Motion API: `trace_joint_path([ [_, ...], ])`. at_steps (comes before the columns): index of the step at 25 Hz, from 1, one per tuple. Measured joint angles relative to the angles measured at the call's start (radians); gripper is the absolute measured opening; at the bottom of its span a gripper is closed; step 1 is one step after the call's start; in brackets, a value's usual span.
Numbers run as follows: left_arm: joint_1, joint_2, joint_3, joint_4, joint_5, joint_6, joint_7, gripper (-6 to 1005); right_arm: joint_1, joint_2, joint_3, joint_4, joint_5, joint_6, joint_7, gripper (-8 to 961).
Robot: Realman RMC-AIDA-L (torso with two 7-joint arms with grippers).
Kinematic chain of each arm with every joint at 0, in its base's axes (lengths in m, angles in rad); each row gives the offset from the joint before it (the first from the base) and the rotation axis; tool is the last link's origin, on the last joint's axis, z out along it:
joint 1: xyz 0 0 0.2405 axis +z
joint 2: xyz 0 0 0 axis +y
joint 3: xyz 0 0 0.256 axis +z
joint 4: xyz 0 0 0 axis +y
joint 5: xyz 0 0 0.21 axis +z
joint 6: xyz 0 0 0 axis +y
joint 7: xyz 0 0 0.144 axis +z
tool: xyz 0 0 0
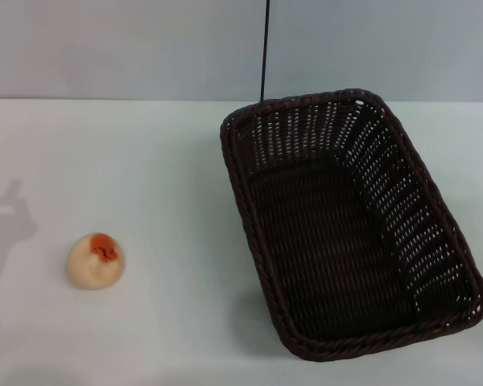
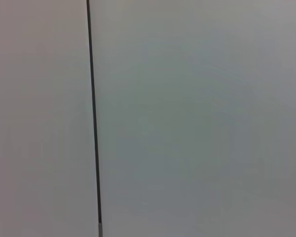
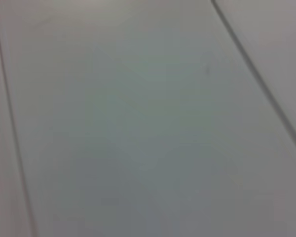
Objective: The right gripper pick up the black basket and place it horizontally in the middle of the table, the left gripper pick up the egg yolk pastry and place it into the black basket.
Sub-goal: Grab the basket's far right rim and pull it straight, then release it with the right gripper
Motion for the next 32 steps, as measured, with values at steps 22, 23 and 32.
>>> trace_joint_path([
  [22, 0.053, 0.0, -0.026, 0.0, 0.0, 0.019, -0.037, -1, 0.386, -0.184, 0.107, -0.861, -1.517, 0.002, 1.788, 668],
  [23, 0.054, 0.0, -0.032, 0.0, 0.0, 0.019, -0.037, -1, 0.386, -0.184, 0.107, -0.861, -1.517, 0.002, 1.788, 667],
  [32, 0.047, 0.0, -0.05, 0.0, 0.0, 0.016, -0.04, 0, 0.593, -0.208, -0.017, -0.783, -1.729, -0.1, 1.873, 663],
])
